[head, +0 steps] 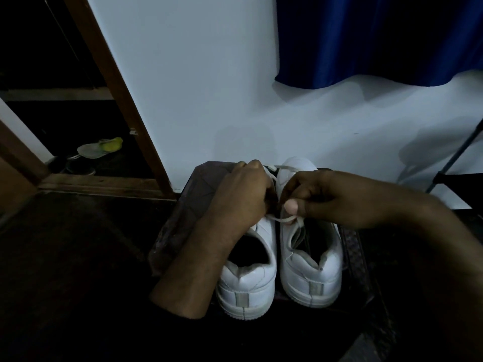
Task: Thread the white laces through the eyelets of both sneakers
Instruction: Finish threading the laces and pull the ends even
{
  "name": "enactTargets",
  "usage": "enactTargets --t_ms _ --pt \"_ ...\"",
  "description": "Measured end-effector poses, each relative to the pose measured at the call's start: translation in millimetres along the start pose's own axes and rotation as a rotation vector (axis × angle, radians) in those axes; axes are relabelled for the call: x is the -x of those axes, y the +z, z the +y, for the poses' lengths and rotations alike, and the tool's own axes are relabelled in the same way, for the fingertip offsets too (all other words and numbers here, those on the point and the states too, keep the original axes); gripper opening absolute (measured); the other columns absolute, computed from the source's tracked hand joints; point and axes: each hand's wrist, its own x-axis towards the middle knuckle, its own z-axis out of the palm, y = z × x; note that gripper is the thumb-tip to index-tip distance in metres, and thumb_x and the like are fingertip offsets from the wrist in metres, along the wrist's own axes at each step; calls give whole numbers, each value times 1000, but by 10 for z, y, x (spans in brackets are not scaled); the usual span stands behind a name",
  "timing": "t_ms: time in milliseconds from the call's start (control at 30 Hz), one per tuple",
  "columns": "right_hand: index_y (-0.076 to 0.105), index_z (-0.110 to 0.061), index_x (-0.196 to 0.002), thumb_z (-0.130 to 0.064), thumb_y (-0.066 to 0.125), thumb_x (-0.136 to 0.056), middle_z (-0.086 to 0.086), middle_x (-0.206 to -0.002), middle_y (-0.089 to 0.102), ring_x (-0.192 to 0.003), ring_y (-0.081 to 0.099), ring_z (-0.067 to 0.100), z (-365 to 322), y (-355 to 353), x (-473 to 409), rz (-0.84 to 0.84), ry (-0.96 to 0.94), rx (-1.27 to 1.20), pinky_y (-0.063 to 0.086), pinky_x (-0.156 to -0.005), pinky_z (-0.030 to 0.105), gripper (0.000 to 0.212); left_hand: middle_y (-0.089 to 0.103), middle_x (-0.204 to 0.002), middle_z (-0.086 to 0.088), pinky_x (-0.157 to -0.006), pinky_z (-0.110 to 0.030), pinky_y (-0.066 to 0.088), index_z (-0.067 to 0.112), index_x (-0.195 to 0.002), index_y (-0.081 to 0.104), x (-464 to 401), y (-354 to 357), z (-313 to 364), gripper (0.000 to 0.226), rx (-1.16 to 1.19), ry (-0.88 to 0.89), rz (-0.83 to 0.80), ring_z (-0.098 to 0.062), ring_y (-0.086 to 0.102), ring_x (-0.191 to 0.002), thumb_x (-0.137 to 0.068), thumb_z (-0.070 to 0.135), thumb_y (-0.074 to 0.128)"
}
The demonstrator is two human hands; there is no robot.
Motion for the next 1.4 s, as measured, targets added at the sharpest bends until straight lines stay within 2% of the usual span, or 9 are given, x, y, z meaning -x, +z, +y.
enactTargets --t_ms 167,267,400,500,633,900,1100,1200,1400 --pt "76 -25 -91 -60 47 -93 -4 -87 73 -85 68 13 -68 22 -72 360 47 -61 55 -83 37 45 57 -94 13 -91 -45 47 36 -75 56 11 72 -53 18 218 -38 35 -25 56 -108 -91 34 65" --pt "69 -29 -109 -35 58 -99 -10 -107 66 -97 63 6 -62 95 -166 552 51 -49 51 -83 22 16 64 -75 18 -80 -22 51 26 -85 69 82 25 -34 16 766 -166 100 -1 65 -85 -98 30 63" --pt "48 -28 -141 -34 63 -97 -11 -134 55 -122 51 4 -101 202 -249 455 4 -75 45 -99 23 47 73 -95 0 -103 -46 47 17 -76 68 115 -58 -98 32 1228 -192 190 -21 69 -106 -90 46 68" --pt "40 -31 -146 -35 63 -97 -17 -126 61 -109 55 1 -171 254 -289 397 17 -48 37 -81 0 54 66 -83 2 -102 -53 44 20 -71 66 108 -62 -167 39 1349 -169 279 -25 64 -97 -84 55 74" --pt "54 -39 -129 -40 64 -94 -15 -105 64 -102 60 6 -177 245 -320 458 14 -92 47 -85 18 36 52 -81 -4 -90 -50 33 13 -72 55 116 -164 -247 26 1707 -180 364 -34 45 -87 -84 30 71" --pt "63 -33 -114 -56 54 -89 -6 -120 46 -114 42 18 -254 321 -373 388 18 205 40 -97 42 35 67 -76 -5 -87 -45 45 17 -56 53 164 -217 -187 38 1695 -69 241 -23 60 -83 -94 21 54" --pt "53 -27 -117 -47 59 -93 -12 -117 53 -109 49 10 -268 325 -363 409 -28 118 33 -85 6 32 78 -100 -7 -99 -44 48 17 -57 67 187 -252 -182 43 1728 -24 215 -28 69 -108 -95 24 49" --pt "51 -22 -122 -36 62 -97 -16 -122 59 -113 54 1 -308 317 -352 424 -140 -9 40 -92 15 31 69 -134 -9 -99 -41 48 12 -63 69 199 -233 -171 38 1582 27 164 -26 64 -124 -94 16 50" --pt "68 -17 -93 -24 62 -99 -11 -93 71 -97 64 4 -362 294 -328 417 -241 -217 45 -86 16 11 67 -134 0 -110 -48 42 14 -58 66 163 -150 -151 26 1542 -18 195 -18 52 -138 -80 26 58"
